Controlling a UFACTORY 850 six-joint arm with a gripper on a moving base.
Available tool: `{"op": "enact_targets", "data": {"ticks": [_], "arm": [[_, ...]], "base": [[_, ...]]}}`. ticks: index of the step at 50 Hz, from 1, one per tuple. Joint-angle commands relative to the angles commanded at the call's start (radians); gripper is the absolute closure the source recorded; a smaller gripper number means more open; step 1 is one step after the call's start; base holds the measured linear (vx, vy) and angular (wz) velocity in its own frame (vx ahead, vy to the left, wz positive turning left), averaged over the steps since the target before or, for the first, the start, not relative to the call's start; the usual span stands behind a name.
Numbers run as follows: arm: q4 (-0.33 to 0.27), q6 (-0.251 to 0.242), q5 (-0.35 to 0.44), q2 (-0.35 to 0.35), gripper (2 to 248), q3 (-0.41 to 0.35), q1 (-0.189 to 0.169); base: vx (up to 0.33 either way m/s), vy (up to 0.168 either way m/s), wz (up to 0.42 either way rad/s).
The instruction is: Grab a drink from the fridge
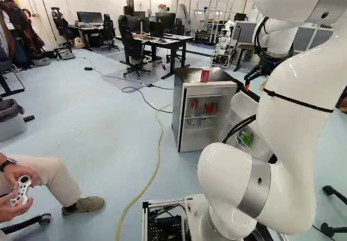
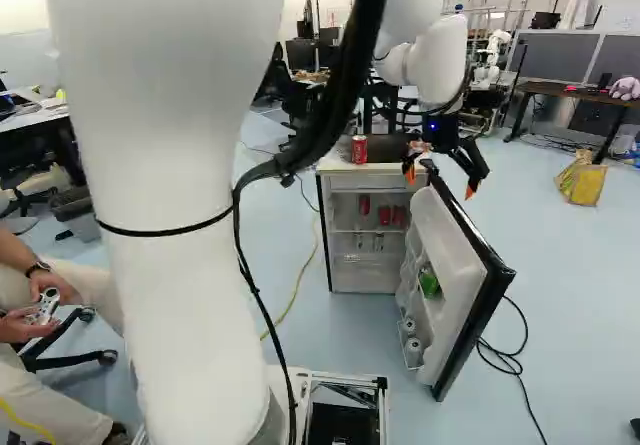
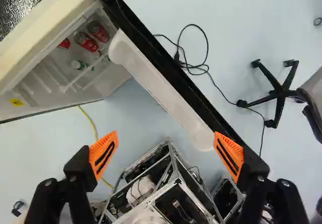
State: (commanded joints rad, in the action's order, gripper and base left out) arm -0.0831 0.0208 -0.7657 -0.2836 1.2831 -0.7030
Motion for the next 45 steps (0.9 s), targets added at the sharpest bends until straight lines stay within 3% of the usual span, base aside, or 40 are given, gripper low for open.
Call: {"op": "enact_targets", "data": {"ticks": [45], "arm": [[0.211,0.000,-0.001,-0.131,3,0.167,-0.101]], "base": [[0.000,0.000,0.000]]}}
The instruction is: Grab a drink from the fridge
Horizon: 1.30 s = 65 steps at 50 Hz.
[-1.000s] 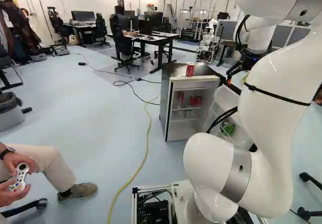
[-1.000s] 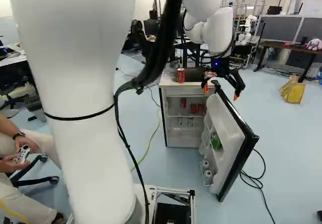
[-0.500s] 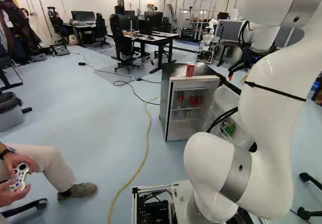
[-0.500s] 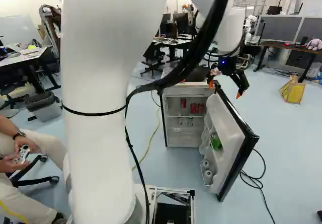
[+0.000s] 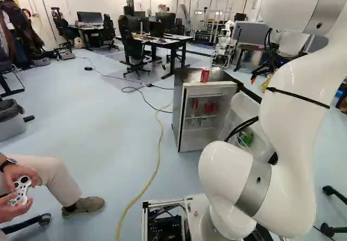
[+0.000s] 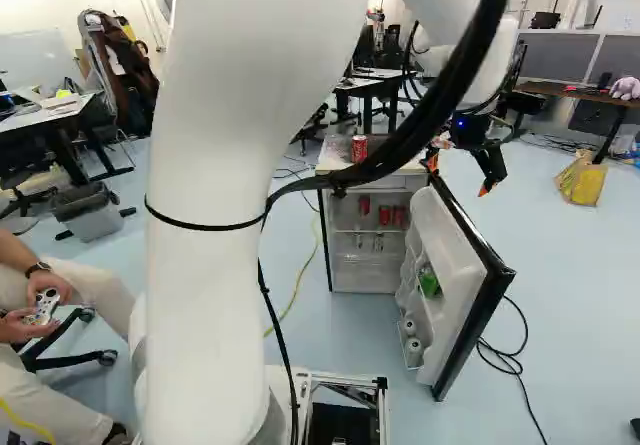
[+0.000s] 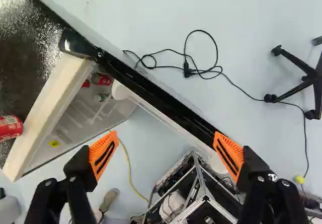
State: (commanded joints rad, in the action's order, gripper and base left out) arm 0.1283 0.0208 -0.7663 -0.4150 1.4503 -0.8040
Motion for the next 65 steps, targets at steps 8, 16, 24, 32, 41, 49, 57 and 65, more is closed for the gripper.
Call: {"op": "enact_targets", "data": {"ticks": [8,16,24,32,41,49,57,65], "arm": [[0.038,0.000,0.000,-0.005,3,0.007,-0.027],[0.076,0.000,0.000,-0.005,3,0.007,-0.056],[0.113,0.000,0.000,-0.005,3,0.006,-0.084],[0.134,0.000,0.000,-0.004,3,0.006,-0.113],[0.138,0.000,0.000,-0.005,3,0.007,-0.144],[0.138,0.000,0.000,-0.010,3,0.010,-0.168],[0.138,0.000,0.000,-0.026,3,0.013,-0.173],[0.138,0.000,0.000,-0.046,3,0.015,-0.174]], "base": [[0.000,0.000,0.000],[0.000,0.000,0.000],[0.000,0.000,0.000],[0.000,0.000,0.000],[0.000,0.000,0.000],[0.000,0.000,0.000],[0.000,0.000,0.000],[0.000,0.000,0.000]]}}
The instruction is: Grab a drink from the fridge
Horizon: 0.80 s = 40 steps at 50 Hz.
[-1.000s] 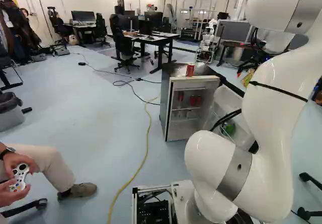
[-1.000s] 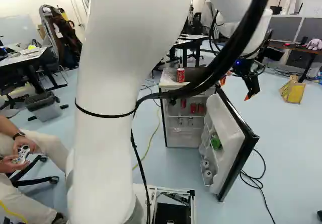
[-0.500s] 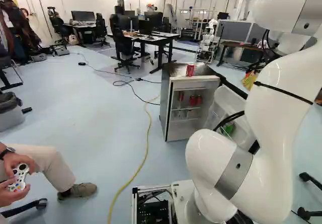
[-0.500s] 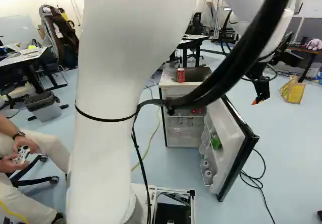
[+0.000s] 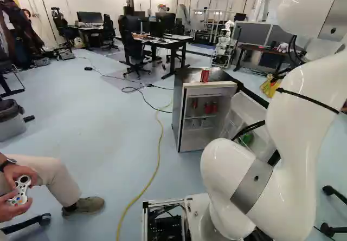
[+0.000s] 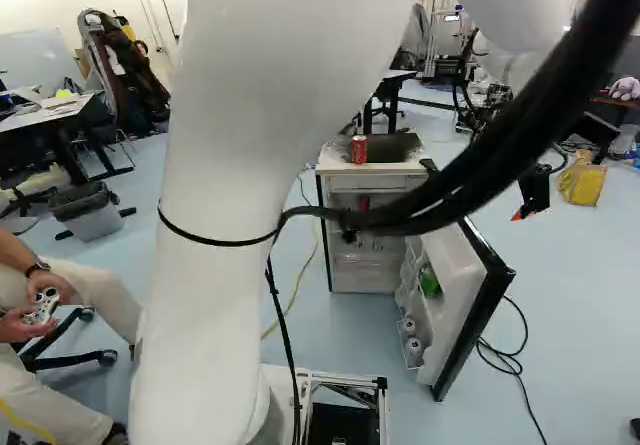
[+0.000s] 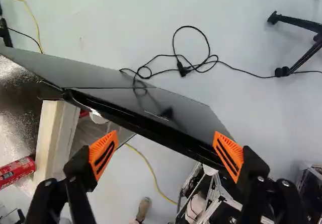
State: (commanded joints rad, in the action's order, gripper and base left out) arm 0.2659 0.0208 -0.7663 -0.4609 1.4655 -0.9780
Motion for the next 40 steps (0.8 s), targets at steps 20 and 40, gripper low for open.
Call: {"op": "enact_targets", "data": {"ticks": [20,40], "arm": [[0.000,0.000,0.000,-0.052,3,0.009,0.000],[0.007,0.000,0.000,-0.106,3,0.021,0.000]], "base": [[0.000,0.000,0.000],[0.000,0.000,0.000]]}}
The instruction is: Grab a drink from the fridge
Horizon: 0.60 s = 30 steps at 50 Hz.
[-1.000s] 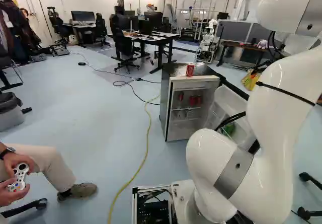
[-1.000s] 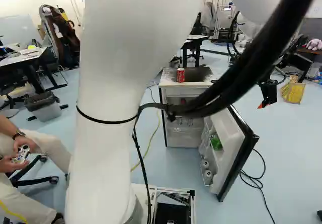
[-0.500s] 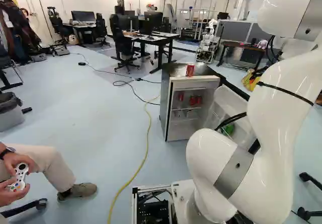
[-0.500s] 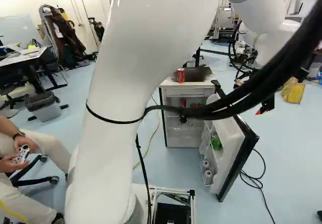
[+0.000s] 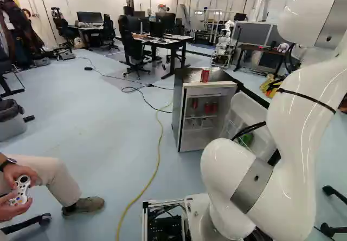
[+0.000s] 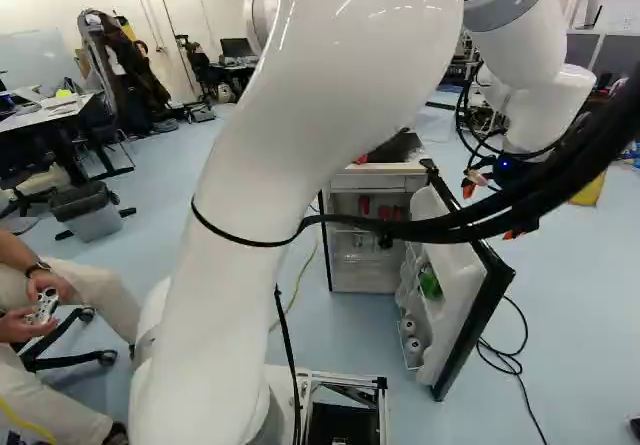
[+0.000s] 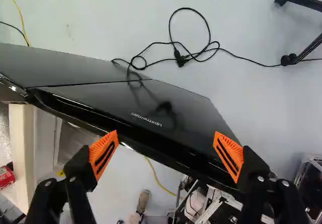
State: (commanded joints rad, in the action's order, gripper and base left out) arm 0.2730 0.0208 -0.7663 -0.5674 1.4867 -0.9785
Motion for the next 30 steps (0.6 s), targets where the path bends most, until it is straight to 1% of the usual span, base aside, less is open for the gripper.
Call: {"op": "enact_targets", "data": {"ticks": [30], "arm": [[0.081,0.000,0.000,-0.085,3,0.025,0.000]], "base": [[0.000,0.000,0.000]]}}
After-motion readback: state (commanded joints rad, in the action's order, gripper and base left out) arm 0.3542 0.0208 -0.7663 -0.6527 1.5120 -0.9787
